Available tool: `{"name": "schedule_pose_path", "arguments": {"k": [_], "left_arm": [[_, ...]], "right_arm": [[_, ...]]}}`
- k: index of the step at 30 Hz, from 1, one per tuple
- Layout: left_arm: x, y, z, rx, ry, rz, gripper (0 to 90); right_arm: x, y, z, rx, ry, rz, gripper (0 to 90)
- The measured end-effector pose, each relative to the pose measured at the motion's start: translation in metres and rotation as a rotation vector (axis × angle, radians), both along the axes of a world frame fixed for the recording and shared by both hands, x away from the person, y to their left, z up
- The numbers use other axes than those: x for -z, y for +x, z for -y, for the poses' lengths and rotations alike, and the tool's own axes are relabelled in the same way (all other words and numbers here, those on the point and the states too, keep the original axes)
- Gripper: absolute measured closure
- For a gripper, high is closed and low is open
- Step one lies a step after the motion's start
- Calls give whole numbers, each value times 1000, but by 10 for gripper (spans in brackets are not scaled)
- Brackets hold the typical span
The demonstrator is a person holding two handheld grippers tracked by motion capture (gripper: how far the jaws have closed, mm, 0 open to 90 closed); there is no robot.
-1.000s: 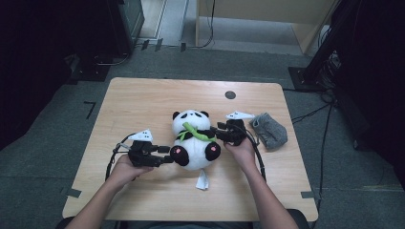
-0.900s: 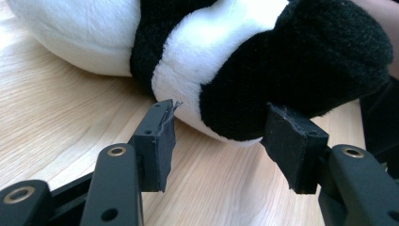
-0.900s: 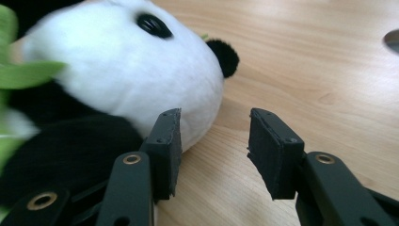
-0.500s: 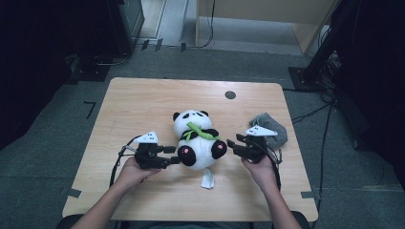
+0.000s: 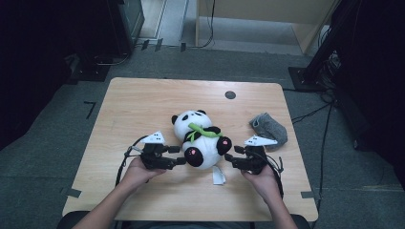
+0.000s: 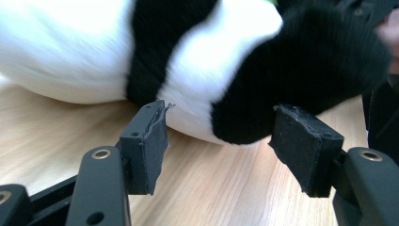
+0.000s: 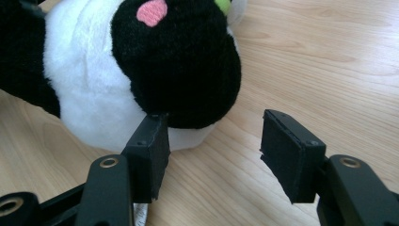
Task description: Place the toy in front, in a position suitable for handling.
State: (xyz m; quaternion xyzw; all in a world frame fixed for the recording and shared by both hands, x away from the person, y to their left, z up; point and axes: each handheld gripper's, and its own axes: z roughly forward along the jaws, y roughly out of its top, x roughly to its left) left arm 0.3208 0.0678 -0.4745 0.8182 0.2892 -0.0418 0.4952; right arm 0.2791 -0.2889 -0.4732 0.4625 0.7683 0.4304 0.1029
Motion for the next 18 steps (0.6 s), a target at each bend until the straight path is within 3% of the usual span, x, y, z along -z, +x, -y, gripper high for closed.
{"name": "schedule_pose_path", "arguments": {"k": [5, 9, 13, 16, 18], "left_arm": [[-10, 20, -24, -88, 24, 44, 382], [-12, 39, -33, -132, 85, 74, 388], [-12, 60, -38, -148, 83, 49, 396], [-12, 70, -36, -142, 86, 55, 383], [-13, 76, -34, -136, 83, 61, 363]], "right_arm": [[3, 4, -8, -23, 13, 8, 416], [4, 5, -8, -19, -8, 26, 430], [5, 6, -5, -33, -7, 39, 465], [6, 8, -4, -45, 18, 26, 486], [6, 8, -4, -45, 9, 39, 489]]}}
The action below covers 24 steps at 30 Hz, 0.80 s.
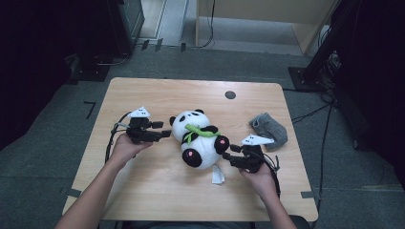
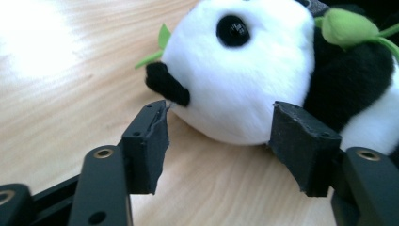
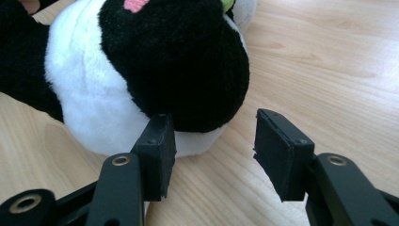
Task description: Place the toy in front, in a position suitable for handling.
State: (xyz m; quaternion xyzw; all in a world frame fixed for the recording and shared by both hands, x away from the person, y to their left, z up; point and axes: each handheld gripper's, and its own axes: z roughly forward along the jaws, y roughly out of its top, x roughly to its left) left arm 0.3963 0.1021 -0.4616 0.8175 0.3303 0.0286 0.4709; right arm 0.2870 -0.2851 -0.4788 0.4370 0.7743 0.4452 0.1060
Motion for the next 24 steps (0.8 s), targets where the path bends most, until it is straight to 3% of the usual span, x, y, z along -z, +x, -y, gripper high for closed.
{"name": "schedule_pose_path", "arguments": {"k": [4, 14, 17, 24], "left_arm": [[0, 9, 1, -7, -26, 21, 345], [-4, 43, 7, -49, 28, 65, 427], [0, 52, 13, -62, 36, 53, 440], [8, 54, 20, -8, 18, 14, 473]], "right_arm": [[0, 1, 1, -3, -7, 16, 492], [0, 1, 1, -8, -11, 21, 521], [0, 0, 2, -12, -3, 13, 527], [1, 3, 1, -4, -7, 27, 539]]}}
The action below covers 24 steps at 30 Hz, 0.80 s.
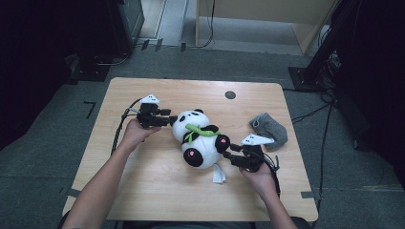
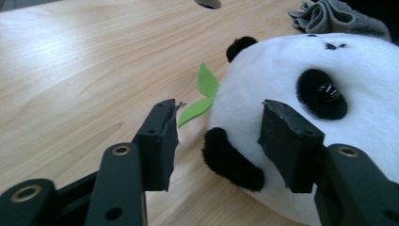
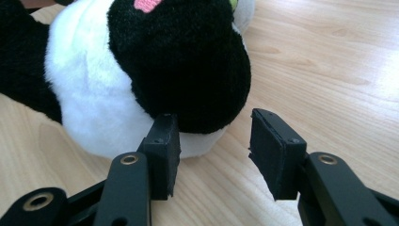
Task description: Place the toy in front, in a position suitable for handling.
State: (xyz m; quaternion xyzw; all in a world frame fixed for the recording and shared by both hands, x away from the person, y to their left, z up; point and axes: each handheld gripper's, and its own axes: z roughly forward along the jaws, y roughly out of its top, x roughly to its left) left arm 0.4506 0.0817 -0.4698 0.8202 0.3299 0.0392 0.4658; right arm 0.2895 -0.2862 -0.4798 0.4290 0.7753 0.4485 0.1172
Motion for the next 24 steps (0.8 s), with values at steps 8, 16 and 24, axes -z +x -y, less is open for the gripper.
{"name": "schedule_pose_path", "arguments": {"k": [8, 16, 24], "left_arm": [[1, -15, -6, 26, -16, -10, 519], [-1, -45, -20, 36, -43, -46, 515], [-6, -70, -14, 53, -7, -1, 404]], "right_arm": [[0, 10, 6, 80, 0, 21, 570], [1, 29, 5, 114, 51, 27, 583], [2, 54, 2, 145, 77, -18, 563]]}}
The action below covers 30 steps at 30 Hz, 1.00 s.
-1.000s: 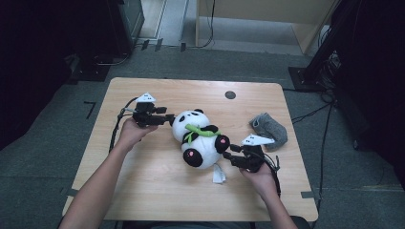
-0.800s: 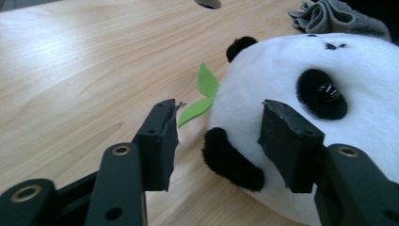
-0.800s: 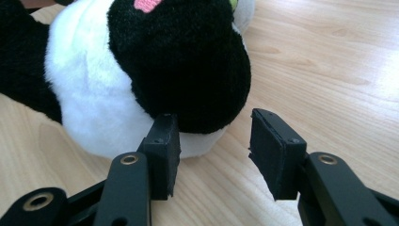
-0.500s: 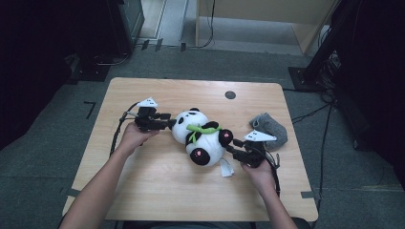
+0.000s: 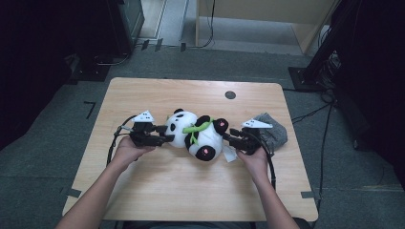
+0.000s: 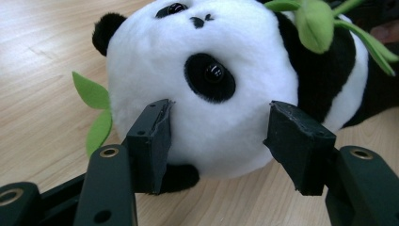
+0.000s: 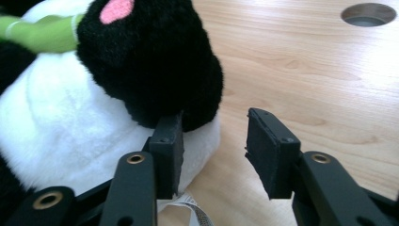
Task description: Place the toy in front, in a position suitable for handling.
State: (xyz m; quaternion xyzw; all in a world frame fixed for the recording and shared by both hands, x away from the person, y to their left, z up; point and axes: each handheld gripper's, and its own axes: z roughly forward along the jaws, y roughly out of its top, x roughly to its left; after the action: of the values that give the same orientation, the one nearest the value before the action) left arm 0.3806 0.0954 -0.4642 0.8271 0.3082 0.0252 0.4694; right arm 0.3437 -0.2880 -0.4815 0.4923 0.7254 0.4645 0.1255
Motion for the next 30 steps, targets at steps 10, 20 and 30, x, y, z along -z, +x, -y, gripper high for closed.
{"name": "schedule_pose_path", "arguments": {"k": [10, 20, 30], "left_arm": [[6, 7, 0, -18, -26, -43, 422], [9, -10, 2, -40, -47, -59, 431], [9, -40, 1, -32, -45, -95, 439]], "right_arm": [[6, 14, -1, 20, -16, 4, 617], [9, 27, -2, 27, 24, 8, 663], [3, 31, -7, -28, 43, -43, 716]]}}
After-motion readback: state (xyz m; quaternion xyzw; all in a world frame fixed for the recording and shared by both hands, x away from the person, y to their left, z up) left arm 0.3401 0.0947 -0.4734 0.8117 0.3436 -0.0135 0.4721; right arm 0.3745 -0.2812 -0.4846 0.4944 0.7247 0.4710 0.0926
